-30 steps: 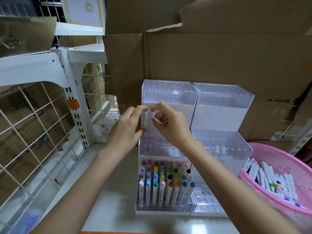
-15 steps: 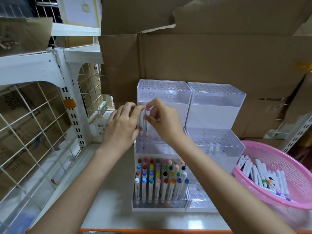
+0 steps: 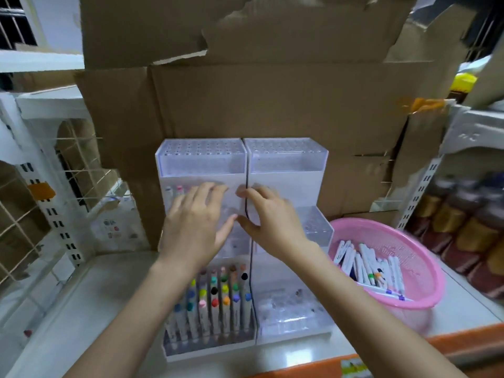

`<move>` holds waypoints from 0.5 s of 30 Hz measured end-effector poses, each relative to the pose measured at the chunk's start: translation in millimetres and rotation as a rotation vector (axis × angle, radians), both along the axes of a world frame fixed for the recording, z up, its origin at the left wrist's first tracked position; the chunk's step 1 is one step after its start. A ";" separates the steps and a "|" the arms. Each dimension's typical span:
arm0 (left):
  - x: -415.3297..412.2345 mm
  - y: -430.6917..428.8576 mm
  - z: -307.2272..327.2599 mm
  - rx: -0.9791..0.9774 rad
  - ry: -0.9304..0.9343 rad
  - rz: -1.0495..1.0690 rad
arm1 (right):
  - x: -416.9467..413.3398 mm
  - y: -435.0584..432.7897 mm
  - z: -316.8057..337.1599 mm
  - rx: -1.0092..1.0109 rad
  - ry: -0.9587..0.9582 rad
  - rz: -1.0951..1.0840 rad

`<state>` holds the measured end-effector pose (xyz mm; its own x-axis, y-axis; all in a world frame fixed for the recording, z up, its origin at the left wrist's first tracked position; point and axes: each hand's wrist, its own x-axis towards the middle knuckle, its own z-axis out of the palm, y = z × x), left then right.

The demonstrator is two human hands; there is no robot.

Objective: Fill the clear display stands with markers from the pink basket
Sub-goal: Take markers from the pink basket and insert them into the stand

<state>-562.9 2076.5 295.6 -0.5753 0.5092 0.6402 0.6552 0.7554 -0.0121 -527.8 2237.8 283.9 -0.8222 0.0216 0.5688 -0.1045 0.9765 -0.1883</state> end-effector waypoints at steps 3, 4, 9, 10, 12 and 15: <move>9.1 32.4 -5.4 -0.017 -0.004 -0.061 | 24.3 35.9 -2.5 0.005 -0.022 -0.103; 12.9 44.7 -7.6 -0.017 -0.004 -0.090 | 33.6 49.4 -4.2 0.005 -0.031 -0.134; 40.5 114.3 -16.2 -0.015 -0.086 -0.224 | 85.4 115.0 -8.8 -0.079 -0.092 -0.245; 47.4 128.7 -17.5 -0.021 -0.098 -0.252 | 95.4 126.8 -9.8 -0.092 -0.103 -0.261; 62.2 155.8 -19.7 -0.026 -0.091 -0.302 | 112.8 150.6 -15.1 -0.113 -0.121 -0.290; 81.5 189.8 -26.5 -0.027 -0.081 -0.363 | 130.6 184.0 -32.7 -0.130 -0.197 -0.344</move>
<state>-481.4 2266.3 269.1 -0.4019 0.7057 0.5835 0.8802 0.4734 0.0337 -397.1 2421.8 251.2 -0.8475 0.3752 0.3755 0.2738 0.9150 -0.2963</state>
